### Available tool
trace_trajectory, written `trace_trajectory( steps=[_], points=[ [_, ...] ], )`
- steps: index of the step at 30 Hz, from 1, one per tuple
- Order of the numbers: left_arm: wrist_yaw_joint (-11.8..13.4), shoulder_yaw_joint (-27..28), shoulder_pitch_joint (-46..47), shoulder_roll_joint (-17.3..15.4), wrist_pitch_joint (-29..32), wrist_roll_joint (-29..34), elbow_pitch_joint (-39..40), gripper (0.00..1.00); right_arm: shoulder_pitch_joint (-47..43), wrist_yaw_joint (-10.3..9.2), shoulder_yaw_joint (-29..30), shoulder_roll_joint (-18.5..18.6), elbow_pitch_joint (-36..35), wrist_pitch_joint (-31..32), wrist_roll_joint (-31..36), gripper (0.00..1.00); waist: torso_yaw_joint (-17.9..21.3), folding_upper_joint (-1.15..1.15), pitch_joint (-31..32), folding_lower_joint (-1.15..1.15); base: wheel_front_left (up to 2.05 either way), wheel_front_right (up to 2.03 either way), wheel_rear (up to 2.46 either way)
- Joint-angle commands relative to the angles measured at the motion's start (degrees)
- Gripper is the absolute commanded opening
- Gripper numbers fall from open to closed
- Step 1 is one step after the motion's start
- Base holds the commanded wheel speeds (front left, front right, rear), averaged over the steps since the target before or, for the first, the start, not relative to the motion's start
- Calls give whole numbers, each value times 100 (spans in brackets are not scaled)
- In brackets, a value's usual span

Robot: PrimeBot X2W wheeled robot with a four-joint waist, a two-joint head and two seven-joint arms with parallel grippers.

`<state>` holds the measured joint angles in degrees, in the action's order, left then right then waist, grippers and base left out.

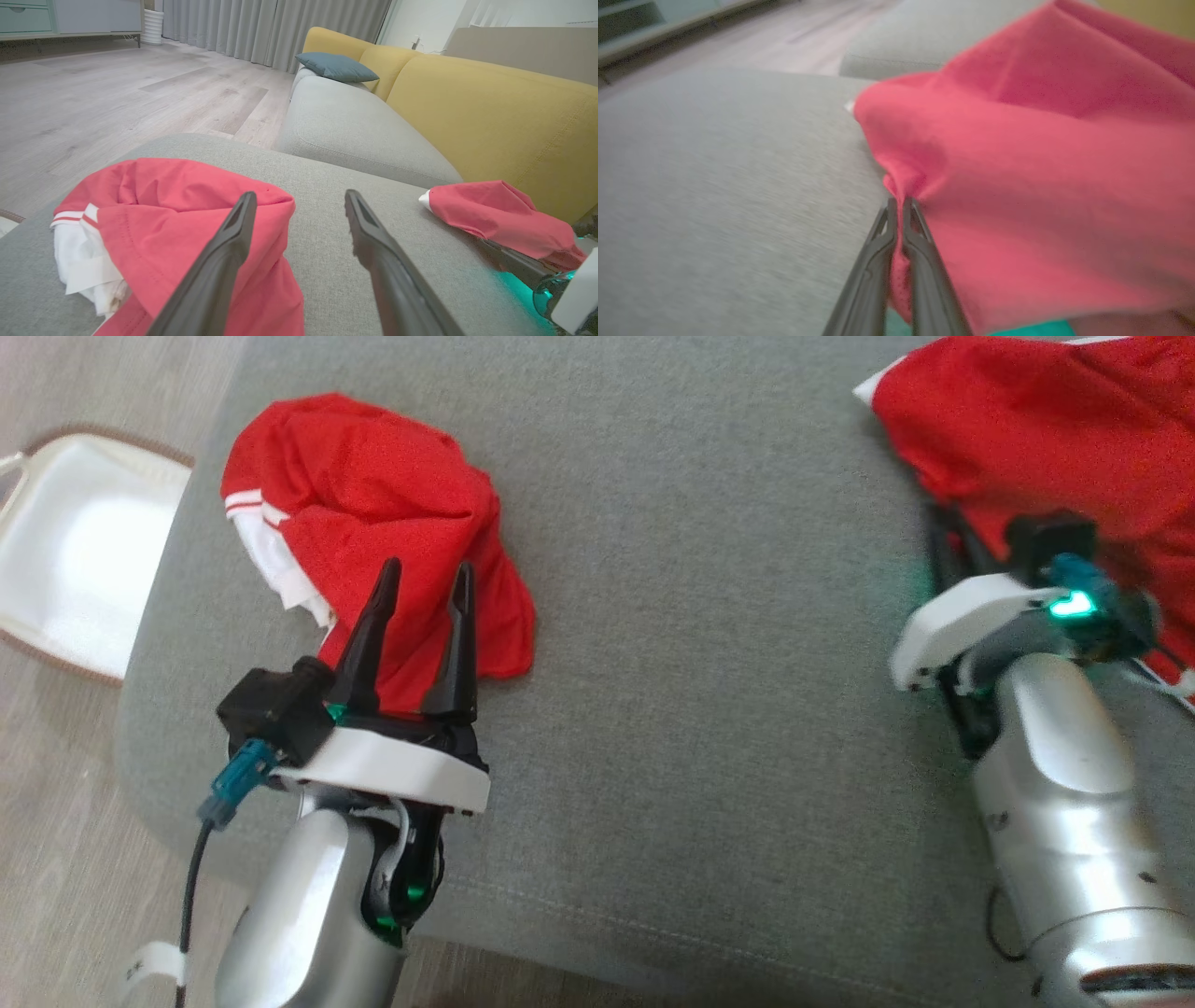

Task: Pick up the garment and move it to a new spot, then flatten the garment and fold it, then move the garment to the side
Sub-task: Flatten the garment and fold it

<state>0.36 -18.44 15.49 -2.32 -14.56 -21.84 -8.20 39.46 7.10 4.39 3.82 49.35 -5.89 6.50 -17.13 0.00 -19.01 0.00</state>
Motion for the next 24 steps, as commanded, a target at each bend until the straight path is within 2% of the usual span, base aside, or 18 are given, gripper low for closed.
trace_trajectory(
  steps=[1, 8, 13, 16, 18, 24],
  points=[
    [21, 208, 94, -56, -43, 26, 131, 100, 108, 39, -472, -94, -171, -228, -358, 0, 121, 0, 146, 0, 0, 0, 0],
    [-2, 309, -136, -56, -44, 135, 16, 100, -75, 39, -2309, -94, -1094, -681, -2290, 0, 494, 0, 652, 0, 0, 0, 0],
    [-2, 419, -275, -56, -44, 220, 21, 100, -167, 39, -2791, -94, -1891, -774, -3225, 0, 695, 0, 918, 0, 0, 0, 0],
    [-4, 461, -352, -56, -44, 246, 49, 100, -177, 39, -2527, -94, -2104, -801, -3410, 0, 783, 0, 992, 0, 0, 0, 0],
    [-10, 464, -395, -56, -44, 255, 69, 100, -178, 39, -2183, -94, -2103, -778, -3261, 0, 830, 0, 1006, 0, 0, 0, 0],
    [-18, 438, -427, -56, -44, 267, 120, 100, -246, 39, -389, -94, -1837, -506, -2129, 0, 883, 0, 939, 0, 0, 0, 0]
  ],
)
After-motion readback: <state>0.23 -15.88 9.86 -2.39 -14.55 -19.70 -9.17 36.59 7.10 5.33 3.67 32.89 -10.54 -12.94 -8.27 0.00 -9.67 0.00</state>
